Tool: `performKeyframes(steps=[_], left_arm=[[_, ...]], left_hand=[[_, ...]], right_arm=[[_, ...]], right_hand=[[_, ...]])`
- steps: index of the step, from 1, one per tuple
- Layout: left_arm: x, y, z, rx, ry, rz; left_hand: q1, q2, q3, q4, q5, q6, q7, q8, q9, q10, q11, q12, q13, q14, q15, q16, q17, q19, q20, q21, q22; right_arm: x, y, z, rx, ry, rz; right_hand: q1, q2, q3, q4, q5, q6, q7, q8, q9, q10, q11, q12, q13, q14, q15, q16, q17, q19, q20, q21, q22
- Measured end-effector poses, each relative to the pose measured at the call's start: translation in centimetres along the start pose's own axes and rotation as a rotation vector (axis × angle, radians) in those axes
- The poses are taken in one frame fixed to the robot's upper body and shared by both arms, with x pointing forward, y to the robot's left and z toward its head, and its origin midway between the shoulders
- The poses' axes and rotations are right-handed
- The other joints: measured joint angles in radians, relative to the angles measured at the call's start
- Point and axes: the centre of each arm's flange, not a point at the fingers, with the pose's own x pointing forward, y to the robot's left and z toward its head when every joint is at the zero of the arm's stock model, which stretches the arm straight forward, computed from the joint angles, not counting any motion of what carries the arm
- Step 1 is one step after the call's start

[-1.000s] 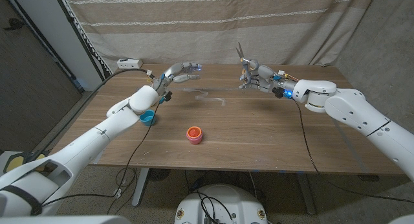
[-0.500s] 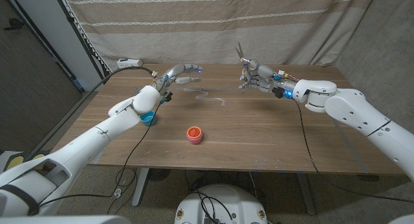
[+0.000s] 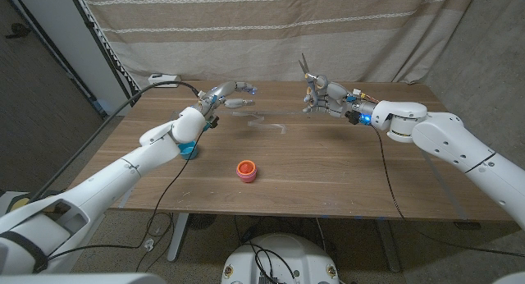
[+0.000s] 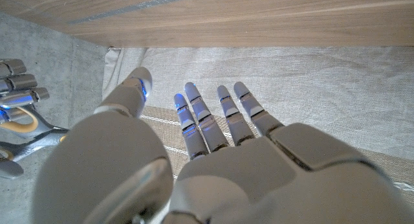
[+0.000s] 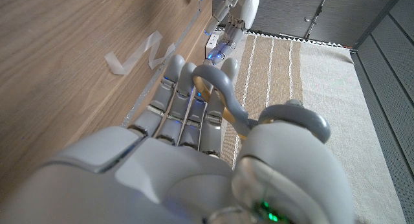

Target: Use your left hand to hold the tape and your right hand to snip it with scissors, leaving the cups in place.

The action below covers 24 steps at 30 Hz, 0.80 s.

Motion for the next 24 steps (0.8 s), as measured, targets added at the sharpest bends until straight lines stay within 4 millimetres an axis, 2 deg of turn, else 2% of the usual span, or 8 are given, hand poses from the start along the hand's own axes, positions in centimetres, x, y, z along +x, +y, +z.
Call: performKeyframes(steps=[24], left_arm=[[0.59, -0.8, 0.43, 0.183, 0.028, -0.001]], left_hand=[[0.004, 0.004, -0.001, 0.001, 0.0, -0.013, -0.005, -0.005, 0.0, -0.002, -0.002, -0.004, -0.009, 0.0, 0.0, 0.007, -0.005, 0.004, -0.004, -0.004, -0.005]], right_arm=[[0.18, -0.26, -0.2, 0.008, 0.001, -0.003]], right_hand=[[0.0, 0.0, 0.0, -0.008, 0.0, 0.004, 0.0, -0.011, 0.005, 0.0, 0.0, 0.004, -0.003, -0.002, 0.002, 0.008, -0.006, -0.007, 0.001, 0.015, -0.014]])
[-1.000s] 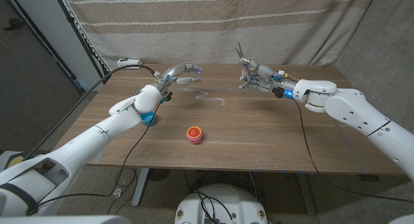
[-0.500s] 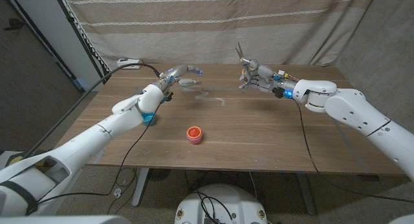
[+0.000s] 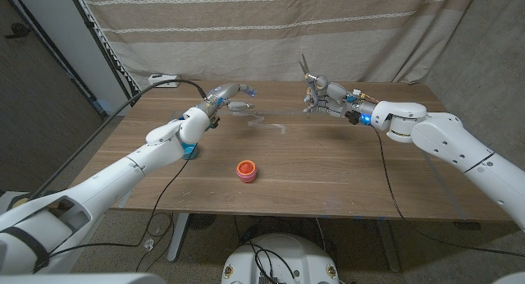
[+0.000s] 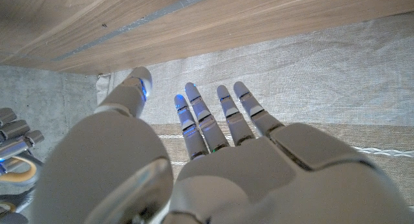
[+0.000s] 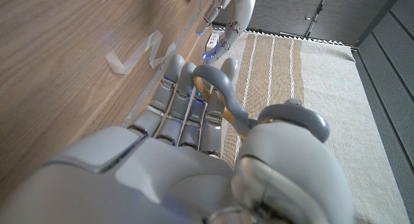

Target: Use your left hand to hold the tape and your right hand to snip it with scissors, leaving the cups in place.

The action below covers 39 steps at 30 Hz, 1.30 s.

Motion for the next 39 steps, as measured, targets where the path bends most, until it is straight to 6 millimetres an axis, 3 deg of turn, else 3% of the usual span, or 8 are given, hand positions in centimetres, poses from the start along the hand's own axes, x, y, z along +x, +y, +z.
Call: performKeyframes(steps=[16, 39], left_arm=[[0.5, -0.7, 0.5, 0.157, 0.03, 0.004], [1.3, -1.8, 0.5, 0.254, 0.046, -0.039]], left_hand=[[0.021, 0.021, 0.007, -0.001, 0.007, 0.0, 0.0, 0.0, 0.0, 0.0, 0.0, 0.0, -0.005, 0.0, 0.0, 0.0, 0.0, 0.005, -0.005, 0.0, 0.0], [0.04, 0.018, 0.015, -0.001, 0.007, 0.026, 0.003, 0.005, 0.0, 0.024, 0.002, 0.0, -0.014, 0.004, 0.004, 0.009, -0.009, 0.015, -0.007, -0.004, 0.0]], right_arm=[[0.3, -0.1, 0.1, 0.0, -0.001, 0.009], [0.4, -0.3, 0.0, 0.0, 0.006, 0.007]], right_hand=[[-0.004, 0.004, 0.0, 0.0, 0.0, 0.001, -0.001, -0.006, 0.0, -0.002, -0.002, 0.001, -0.005, 0.0, 0.0, 0.0, -0.007, -0.003, -0.003, 0.007, -0.009], [-0.008, 0.008, -0.004, -0.004, 0.0, -0.001, 0.0, -0.008, 0.0, -0.005, 0.001, 0.001, -0.012, -0.004, 0.004, 0.007, -0.013, -0.003, -0.003, 0.015, -0.018]])
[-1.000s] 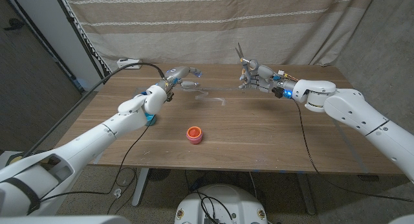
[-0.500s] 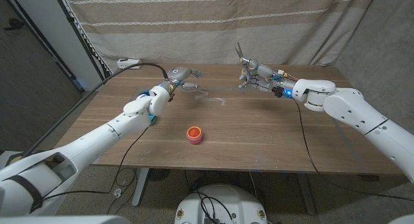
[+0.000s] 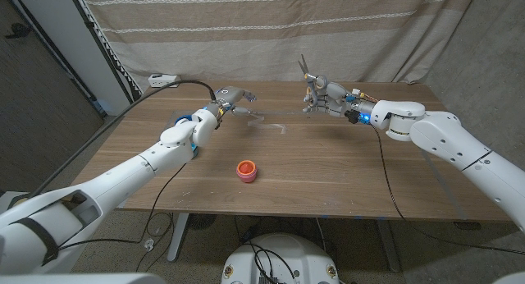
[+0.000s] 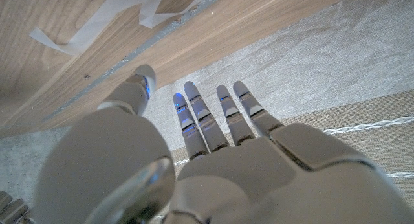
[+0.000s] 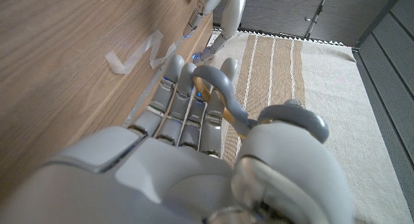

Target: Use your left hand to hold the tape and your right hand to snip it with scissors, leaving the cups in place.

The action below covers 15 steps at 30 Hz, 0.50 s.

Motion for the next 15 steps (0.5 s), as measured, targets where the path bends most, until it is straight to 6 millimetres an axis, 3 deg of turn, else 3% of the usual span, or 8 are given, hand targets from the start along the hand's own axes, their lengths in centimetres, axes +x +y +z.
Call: performKeyframes(steps=[15], left_arm=[[0.48, -0.71, 0.15, 0.007, -0.004, -0.038]], left_hand=[[0.0, 0.0, 0.0, 0.0, 0.0, 0.0, 0.0, 0.0, -0.005, 0.005, -0.005, 0.0, -0.005, 0.0, 0.0, 0.0, 0.0, 0.0, 0.0, 0.0, 0.0]], right_arm=[[-0.04, 0.19, 0.15, -0.003, -0.003, 0.001]], right_hand=[[0.0, 0.0, 0.0, 0.0, 0.0, 0.0, 0.0, -0.007, 0.004, 0.0, 0.0, 0.0, -0.002, 0.0, 0.0, 0.0, -0.005, -0.004, -0.004, 0.008, -0.009]])
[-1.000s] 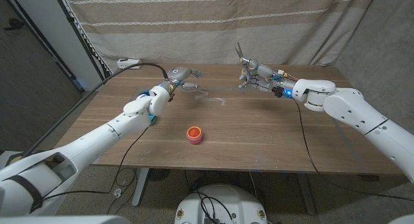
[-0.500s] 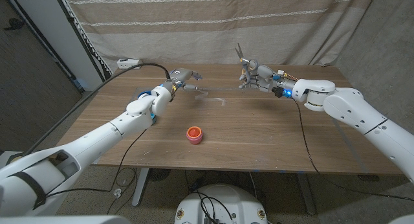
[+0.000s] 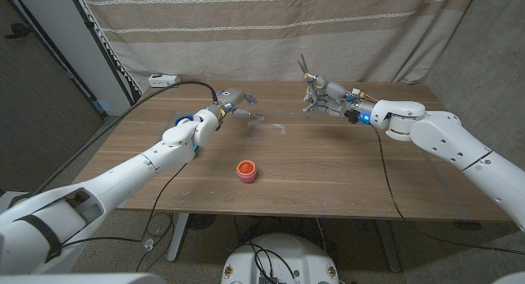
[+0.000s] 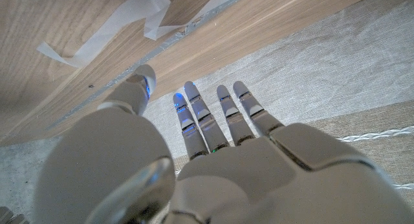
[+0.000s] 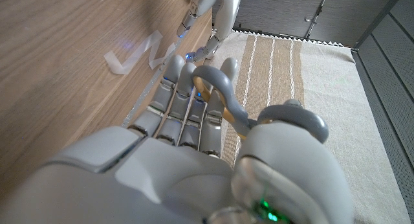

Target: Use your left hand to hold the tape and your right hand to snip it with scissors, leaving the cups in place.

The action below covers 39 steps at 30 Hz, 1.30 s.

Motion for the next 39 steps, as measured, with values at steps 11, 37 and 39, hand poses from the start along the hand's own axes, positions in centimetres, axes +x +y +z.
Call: performKeyframes(steps=[11, 37, 39], left_arm=[[0.6, -0.6, 0.6, 0.012, -0.031, -0.036], [2.0, -2.4, 1.1, 0.038, -0.08, -0.121], [2.0, -2.5, 1.1, 0.038, -0.083, -0.124]], left_hand=[[0.0, 0.0, 0.0, 0.0, 0.0, 0.005, -0.005, 0.005, 0.0, 0.0, 0.0, 0.0, -0.004, 0.004, -0.004, 0.0, 0.0, 0.0, 0.0, 0.0, 0.0], [0.009, -0.001, 0.003, 0.003, 0.0, 0.01, 0.0, 0.008, 0.0, 0.005, 0.005, 0.0, -0.009, 0.004, -0.004, 0.0, 0.0, 0.0, 0.0, -0.003, 0.0], [0.009, -0.001, 0.003, 0.003, 0.0, 0.01, 0.0, 0.008, 0.0, 0.005, 0.005, 0.0, -0.009, 0.004, -0.004, 0.0, 0.0, 0.0, 0.0, -0.003, 0.0]], right_arm=[[-0.1, 0.1, 0.1, -0.002, 0.0, 0.003], [-0.2, 0.3, 0.1, -0.002, 0.003, 0.009], [-0.3, 0.3, 0.1, -0.003, 0.003, 0.009]], right_hand=[[0.0, 0.0, 0.0, 0.0, 0.0, 0.005, 0.005, -0.007, 0.001, 0.0, 0.0, 0.006, -0.002, -0.006, -0.006, 0.004, -0.002, -0.003, -0.003, 0.007, -0.004], [0.0, 0.0, -0.004, -0.004, 0.0, 0.007, 0.003, -0.009, 0.005, -0.004, -0.003, 0.006, -0.007, -0.011, 0.0, 0.008, -0.008, -0.007, 0.0, 0.024, -0.023], [0.0, 0.0, -0.004, -0.004, 0.0, 0.007, 0.003, -0.014, 0.005, -0.004, -0.003, 0.006, -0.007, -0.011, 0.0, 0.015, -0.008, -0.007, 0.0, 0.024, -0.023]])
